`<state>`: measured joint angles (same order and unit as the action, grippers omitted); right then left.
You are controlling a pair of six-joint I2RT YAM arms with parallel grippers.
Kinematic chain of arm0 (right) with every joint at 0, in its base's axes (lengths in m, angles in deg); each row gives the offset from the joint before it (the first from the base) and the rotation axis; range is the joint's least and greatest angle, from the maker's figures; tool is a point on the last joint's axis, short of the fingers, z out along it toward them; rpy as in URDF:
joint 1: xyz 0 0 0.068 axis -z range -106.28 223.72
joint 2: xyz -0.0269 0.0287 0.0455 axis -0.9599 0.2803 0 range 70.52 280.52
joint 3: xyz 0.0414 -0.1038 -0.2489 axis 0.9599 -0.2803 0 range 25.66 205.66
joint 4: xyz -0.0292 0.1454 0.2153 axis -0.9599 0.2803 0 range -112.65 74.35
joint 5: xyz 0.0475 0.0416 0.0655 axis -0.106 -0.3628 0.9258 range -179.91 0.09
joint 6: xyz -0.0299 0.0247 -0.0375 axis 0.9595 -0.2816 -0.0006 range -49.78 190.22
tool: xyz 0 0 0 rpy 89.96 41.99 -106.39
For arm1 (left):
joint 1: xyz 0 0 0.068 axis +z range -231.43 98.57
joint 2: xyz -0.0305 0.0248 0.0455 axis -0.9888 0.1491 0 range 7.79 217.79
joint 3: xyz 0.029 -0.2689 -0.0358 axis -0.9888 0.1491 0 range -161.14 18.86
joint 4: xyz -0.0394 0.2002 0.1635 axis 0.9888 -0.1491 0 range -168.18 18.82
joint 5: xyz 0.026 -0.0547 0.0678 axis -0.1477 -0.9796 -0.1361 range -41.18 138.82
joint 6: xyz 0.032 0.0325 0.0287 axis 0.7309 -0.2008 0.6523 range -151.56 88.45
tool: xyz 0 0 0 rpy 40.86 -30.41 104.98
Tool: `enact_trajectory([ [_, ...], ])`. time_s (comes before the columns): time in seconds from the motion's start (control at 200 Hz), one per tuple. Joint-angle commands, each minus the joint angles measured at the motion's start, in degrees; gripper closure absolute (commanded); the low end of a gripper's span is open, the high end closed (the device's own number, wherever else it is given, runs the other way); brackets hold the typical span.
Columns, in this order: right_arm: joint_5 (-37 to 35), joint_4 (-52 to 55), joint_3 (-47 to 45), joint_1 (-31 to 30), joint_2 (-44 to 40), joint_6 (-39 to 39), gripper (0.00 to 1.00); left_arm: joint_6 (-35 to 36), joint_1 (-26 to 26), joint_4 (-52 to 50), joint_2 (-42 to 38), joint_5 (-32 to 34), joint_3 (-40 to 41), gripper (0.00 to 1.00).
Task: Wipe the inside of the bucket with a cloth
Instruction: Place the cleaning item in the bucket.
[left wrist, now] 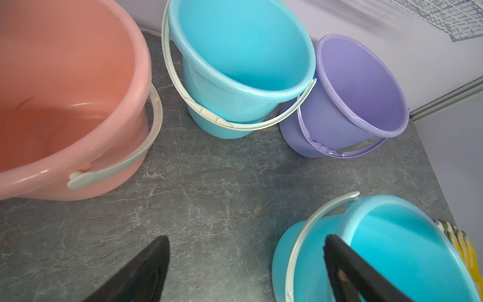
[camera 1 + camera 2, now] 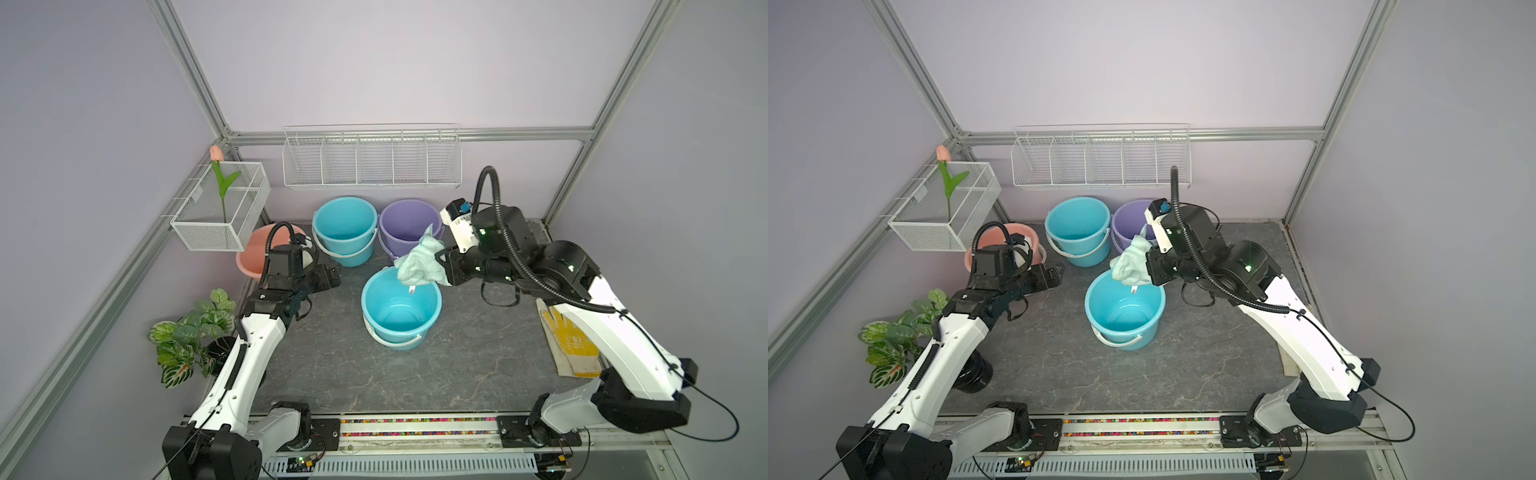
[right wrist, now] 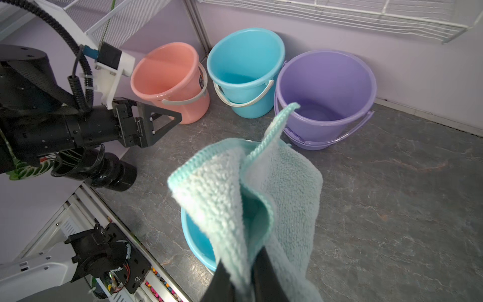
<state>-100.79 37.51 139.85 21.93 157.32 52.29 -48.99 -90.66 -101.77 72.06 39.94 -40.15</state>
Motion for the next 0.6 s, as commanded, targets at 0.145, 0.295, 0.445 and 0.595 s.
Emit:
enact_trajectory([
  [0.145,2.82,0.16,-1.18,-1.56,8.43,0.97,0.85,-0.16,-0.08,1.88,-1.67,-1.49,1.42,0.04],
  [0.295,5.84,-7.49,-8.89,-1.61,11.11,0.22,0.85,0.81,-0.08,1.06,-2.29,0.06,1.26,0.04],
  [0.445,7.4,-14.79,-17.49,-1.58,13.58,-1.3,0.84,0.88,-0.08,0.87,-2.3,0.34,1.25,0.04],
  [0.595,7.88,-21.08,-23.72,-1.48,16.96,-1.75,0.82,0.71,-0.8,-0.32,-1.48,1.41,0.61,0.07],
])
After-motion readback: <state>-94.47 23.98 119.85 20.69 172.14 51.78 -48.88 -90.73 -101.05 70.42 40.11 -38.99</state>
